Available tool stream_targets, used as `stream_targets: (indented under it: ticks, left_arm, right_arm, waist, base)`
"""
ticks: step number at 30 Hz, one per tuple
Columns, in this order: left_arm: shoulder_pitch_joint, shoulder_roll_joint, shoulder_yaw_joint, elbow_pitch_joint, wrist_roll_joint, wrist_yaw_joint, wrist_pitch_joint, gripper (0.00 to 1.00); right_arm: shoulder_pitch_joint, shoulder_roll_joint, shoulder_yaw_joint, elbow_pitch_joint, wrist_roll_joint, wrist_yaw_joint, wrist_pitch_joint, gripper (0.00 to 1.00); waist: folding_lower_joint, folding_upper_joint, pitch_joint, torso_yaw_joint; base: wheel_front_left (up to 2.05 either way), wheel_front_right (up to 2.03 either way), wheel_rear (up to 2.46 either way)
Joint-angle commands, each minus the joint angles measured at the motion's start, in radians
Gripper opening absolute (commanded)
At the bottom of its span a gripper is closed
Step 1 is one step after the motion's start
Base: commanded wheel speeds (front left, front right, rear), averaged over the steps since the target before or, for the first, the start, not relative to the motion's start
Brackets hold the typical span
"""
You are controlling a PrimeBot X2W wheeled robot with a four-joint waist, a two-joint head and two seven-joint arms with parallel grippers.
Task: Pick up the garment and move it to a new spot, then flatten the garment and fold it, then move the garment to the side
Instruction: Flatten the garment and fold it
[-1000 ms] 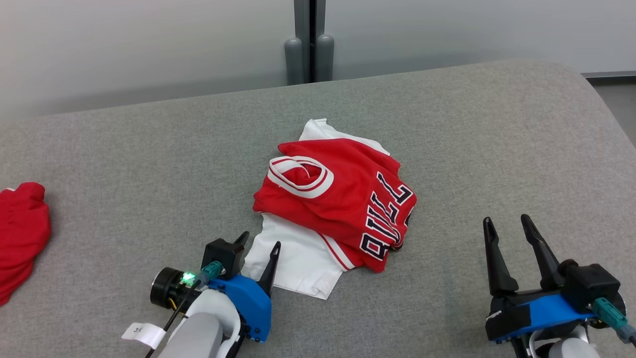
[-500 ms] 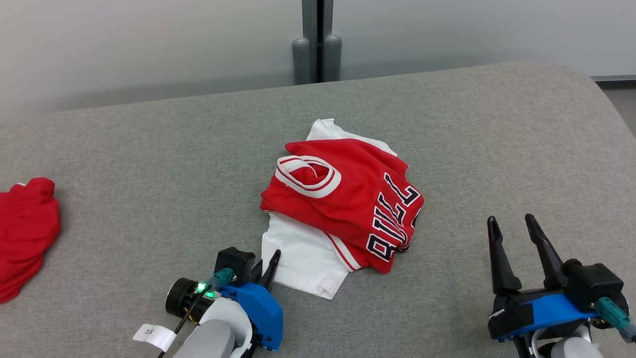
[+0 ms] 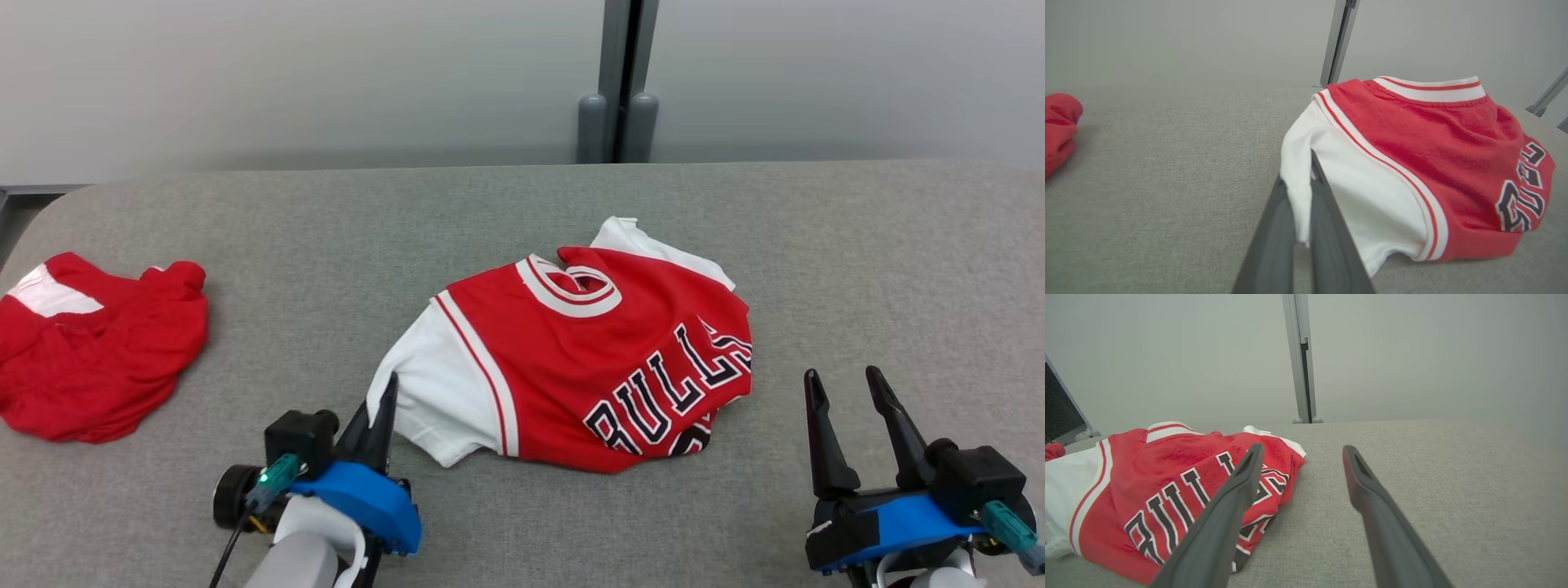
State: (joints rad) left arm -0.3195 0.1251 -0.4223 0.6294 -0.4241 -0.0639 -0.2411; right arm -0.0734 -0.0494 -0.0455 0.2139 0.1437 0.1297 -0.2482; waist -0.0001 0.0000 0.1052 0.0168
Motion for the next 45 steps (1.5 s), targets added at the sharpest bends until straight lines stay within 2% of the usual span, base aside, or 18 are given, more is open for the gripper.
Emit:
stream_targets:
  ticks: [1, 13, 19, 20, 21, 27, 30, 35, 45]
  left_arm:
    - [0.016, 0.008, 0.009, -0.008, -0.005, 0.007, -0.007, 0.0]
    - [0.274, 0.104, 0.139, -0.247, -0.096, 0.136, 0.023, 0.0]
    - [0.361, 0.12, 0.144, -0.337, -0.11, 0.18, 0.072, 0.0]
    - [0.365, 0.122, 0.143, -0.347, -0.107, 0.185, 0.076, 0.79]
    - [0.366, 0.124, 0.146, -0.359, -0.1, 0.194, 0.069, 1.0]
    - [0.322, 0.146, 0.157, -0.428, -0.058, 0.222, 0.029, 1.0]
    - [0.28, 0.16, 0.163, -0.456, -0.039, 0.221, 0.018, 1.0]
    - [0.141, 0.182, 0.149, -0.47, -0.011, 0.193, 0.03, 1.0]
    - [-0.266, 0.215, 0.09, -0.38, 0.032, 0.079, 0.142, 1.0]
  right_arm:
    - [0.011, -0.002, 0.0, 0.002, 0.005, 0.002, -0.002, 1.0]
    - [0.018, -0.002, -0.012, 0.004, 0.0, 0.002, 0.003, 1.0]
    - [0.012, -0.002, -0.009, 0.007, -0.001, 0.002, 0.005, 1.0]
    - [0.01, -0.002, -0.006, 0.008, 0.0, 0.002, 0.005, 1.0]
    - [0.008, -0.002, -0.003, 0.01, 0.0, 0.002, 0.006, 1.0]
    - [0.004, -0.002, 0.002, 0.013, -0.004, 0.002, 0.006, 1.0]
    - [-0.002, -0.002, 0.004, 0.009, -0.006, 0.002, 0.005, 1.0]
    - [-0.016, -0.002, 0.011, 0.001, -0.008, 0.002, 0.005, 1.0]
    - [-0.085, -0.002, 0.04, -0.001, 0.011, 0.002, -0.007, 1.0]
  waist:
    - [0.0001, 0.0, 0.002, 0.007]
    - [0.0001, 0.0, -0.008, 0.102]
    - [0.0001, 0.0, -0.004, 0.118]
    - [0.0001, 0.0, -0.004, 0.118]
    - [0.0001, 0.0, -0.004, 0.116]
    - [0.0001, 0.0, -0.008, 0.089]
    - [0.0001, 0.0, -0.001, 0.067]
    - [0.0001, 0.0, 0.026, 0.019]
    - [0.0001, 0.0, 0.129, -0.116]
  base:
    - [0.0, 0.0, 0.0]
    - [0.0, 0.0, 0.0]
    - [0.0, 0.0, 0.0]
    - [0.0, 0.0, 0.0]
    - [0.0, 0.0, 0.0]
    - [0.0, 0.0, 0.0]
    - [0.0, 0.0, 0.0]
    - [0.0, 0.0, 0.0]
    - [0.0, 0.0, 0.0]
